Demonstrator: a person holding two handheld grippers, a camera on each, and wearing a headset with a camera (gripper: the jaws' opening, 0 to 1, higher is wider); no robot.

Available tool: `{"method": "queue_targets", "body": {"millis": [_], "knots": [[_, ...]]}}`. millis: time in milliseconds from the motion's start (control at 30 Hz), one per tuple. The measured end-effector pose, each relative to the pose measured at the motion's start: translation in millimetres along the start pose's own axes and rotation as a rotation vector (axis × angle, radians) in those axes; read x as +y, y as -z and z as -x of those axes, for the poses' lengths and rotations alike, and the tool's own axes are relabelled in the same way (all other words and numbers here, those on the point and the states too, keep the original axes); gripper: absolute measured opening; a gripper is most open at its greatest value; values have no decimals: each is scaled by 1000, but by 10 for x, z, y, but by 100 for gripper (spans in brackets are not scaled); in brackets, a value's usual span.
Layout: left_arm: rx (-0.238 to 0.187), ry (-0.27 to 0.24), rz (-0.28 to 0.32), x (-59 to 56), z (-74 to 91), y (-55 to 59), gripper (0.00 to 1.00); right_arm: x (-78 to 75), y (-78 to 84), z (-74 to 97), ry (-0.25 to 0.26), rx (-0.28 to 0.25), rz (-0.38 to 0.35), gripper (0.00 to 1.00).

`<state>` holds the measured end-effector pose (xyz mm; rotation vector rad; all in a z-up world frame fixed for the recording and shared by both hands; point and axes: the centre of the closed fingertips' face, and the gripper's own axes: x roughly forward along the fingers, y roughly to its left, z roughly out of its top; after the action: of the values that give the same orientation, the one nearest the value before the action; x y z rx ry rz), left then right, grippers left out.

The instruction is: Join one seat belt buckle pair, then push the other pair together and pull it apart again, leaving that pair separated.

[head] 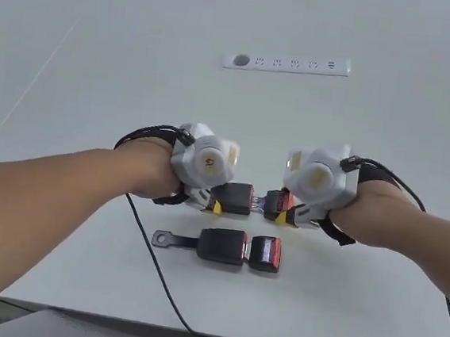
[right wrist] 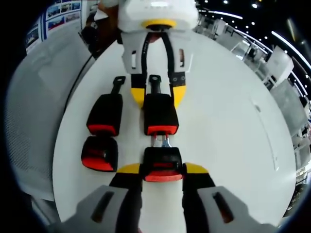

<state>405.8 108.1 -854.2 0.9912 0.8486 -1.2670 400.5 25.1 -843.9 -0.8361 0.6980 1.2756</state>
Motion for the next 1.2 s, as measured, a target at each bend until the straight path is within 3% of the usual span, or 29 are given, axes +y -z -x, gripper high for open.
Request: {"method": "queue_targets", "body": {"millis": [333, 533, 1000, 1200], "knots": [[3, 14, -31, -12, -9, -12, 29, -2, -29, -24, -25, -16, -16, 27], [16, 23, -44, -21, -15, -15, 29, 17, -187, -114, -24, -20, -15, 26], [15, 19, -48, -24, -7, -12, 30, -12, -141, -110, -31, -3, 17, 27], [19, 22, -38, -15, -8, -3, 30, -42, 0, -31, -41, 3, 14, 27]]}}
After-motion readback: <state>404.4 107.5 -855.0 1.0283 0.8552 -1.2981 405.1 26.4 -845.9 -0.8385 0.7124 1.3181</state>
